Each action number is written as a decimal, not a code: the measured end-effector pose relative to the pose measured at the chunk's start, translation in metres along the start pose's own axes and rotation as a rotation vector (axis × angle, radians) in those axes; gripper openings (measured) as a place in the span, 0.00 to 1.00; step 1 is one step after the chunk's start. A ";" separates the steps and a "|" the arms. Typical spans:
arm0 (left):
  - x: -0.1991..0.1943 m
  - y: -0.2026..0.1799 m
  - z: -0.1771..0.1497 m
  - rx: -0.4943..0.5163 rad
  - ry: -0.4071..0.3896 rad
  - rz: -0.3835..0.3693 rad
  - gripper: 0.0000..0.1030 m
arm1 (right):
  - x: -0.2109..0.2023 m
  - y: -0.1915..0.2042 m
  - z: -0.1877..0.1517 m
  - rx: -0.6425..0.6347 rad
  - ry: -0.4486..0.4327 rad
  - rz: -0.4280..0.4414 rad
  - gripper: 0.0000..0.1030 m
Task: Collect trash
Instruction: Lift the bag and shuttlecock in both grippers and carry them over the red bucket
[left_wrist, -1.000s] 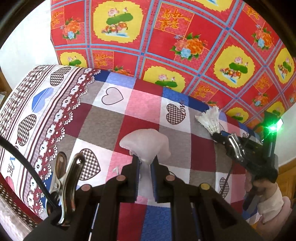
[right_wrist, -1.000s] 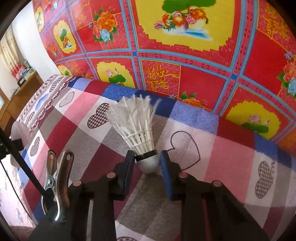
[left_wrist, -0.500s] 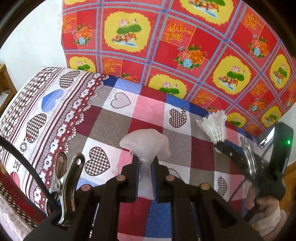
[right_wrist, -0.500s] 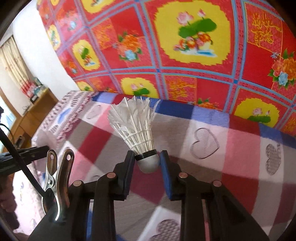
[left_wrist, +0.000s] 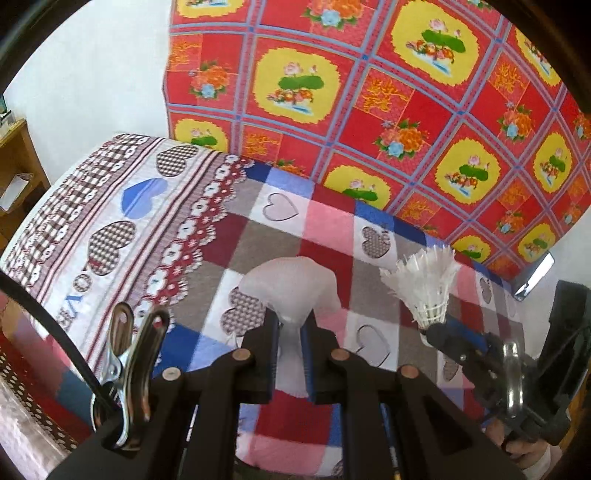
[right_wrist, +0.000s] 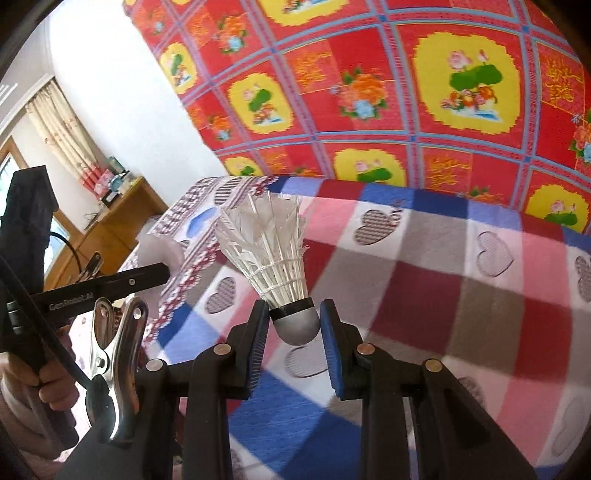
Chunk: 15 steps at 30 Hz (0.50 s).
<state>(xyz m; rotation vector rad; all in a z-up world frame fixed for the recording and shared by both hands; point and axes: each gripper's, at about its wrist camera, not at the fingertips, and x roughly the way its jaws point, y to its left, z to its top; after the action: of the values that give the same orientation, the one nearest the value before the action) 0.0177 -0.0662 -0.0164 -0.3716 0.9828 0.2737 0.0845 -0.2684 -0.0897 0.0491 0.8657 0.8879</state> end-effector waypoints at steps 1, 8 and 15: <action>-0.003 0.005 -0.001 0.004 -0.004 0.004 0.11 | 0.000 0.004 -0.002 0.002 -0.002 0.004 0.29; -0.030 0.043 -0.007 -0.012 -0.033 -0.010 0.11 | -0.001 0.049 -0.011 0.003 -0.019 0.013 0.29; -0.058 0.081 -0.010 -0.007 -0.071 -0.023 0.11 | -0.003 0.092 -0.018 0.015 -0.057 0.014 0.29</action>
<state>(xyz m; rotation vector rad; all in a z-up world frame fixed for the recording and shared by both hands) -0.0525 -0.0007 0.0132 -0.3766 0.9073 0.2679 0.0107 -0.2159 -0.0648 0.0932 0.8198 0.8894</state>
